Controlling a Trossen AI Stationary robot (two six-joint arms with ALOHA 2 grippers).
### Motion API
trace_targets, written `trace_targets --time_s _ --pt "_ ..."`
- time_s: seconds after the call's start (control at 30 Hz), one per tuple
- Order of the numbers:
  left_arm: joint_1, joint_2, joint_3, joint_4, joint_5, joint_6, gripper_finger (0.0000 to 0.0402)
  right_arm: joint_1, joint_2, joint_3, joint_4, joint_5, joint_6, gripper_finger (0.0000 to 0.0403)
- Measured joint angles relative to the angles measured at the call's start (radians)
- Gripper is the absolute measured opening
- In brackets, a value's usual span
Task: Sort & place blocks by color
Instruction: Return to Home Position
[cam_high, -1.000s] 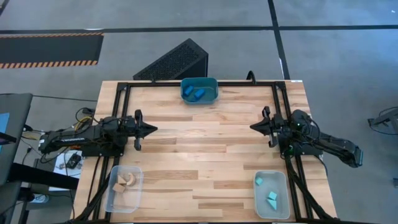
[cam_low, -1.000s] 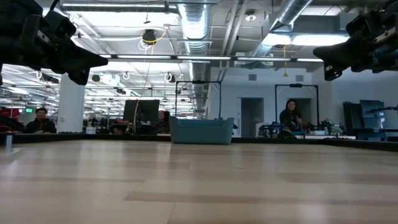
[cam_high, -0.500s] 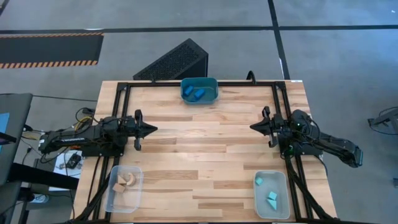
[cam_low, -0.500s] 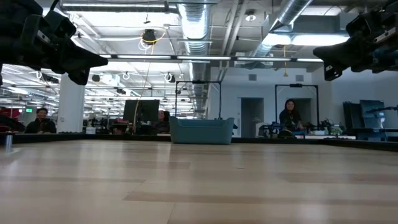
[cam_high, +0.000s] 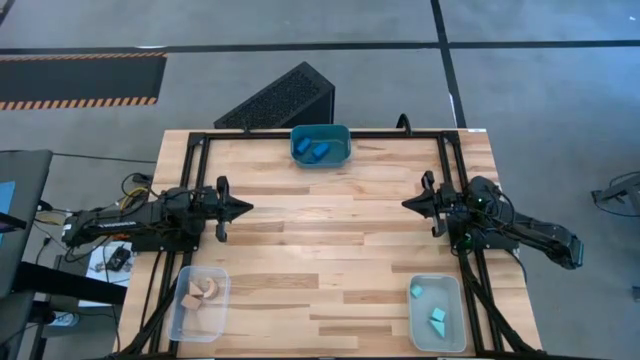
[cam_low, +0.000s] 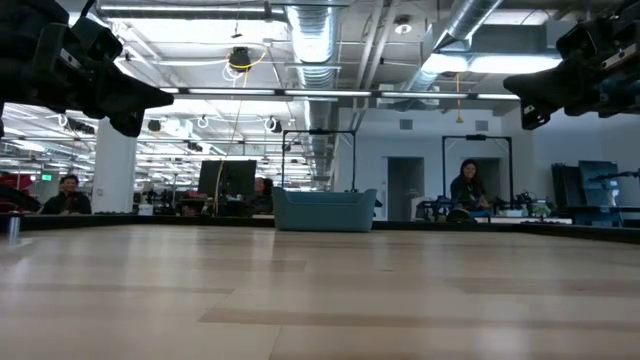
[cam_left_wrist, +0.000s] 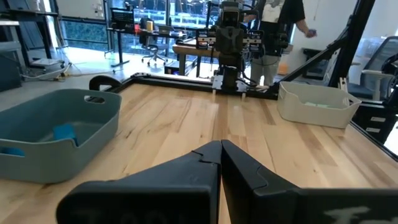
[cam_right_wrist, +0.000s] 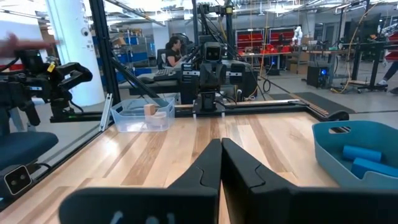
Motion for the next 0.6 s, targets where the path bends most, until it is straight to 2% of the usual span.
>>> trace_targets --time_s 0.3,0.5,0.6 --pt "0.0 -0.002 0.0 -0.004 -0.017 0.001 0.0 0.0 0.0 0.0 0.0 0.0 0.0 0.0029" --pt "0.0 -0.098 0.0 -0.008 -0.031 0.001 0.0 0.0 0.0 0.0 0.0 0.0 0.0 0.0027" --pt "0.0 -0.096 0.0 0.025 -0.028 0.004 0.0 0.0 0.0 0.0 0.0 -0.001 0.0 0.0028"
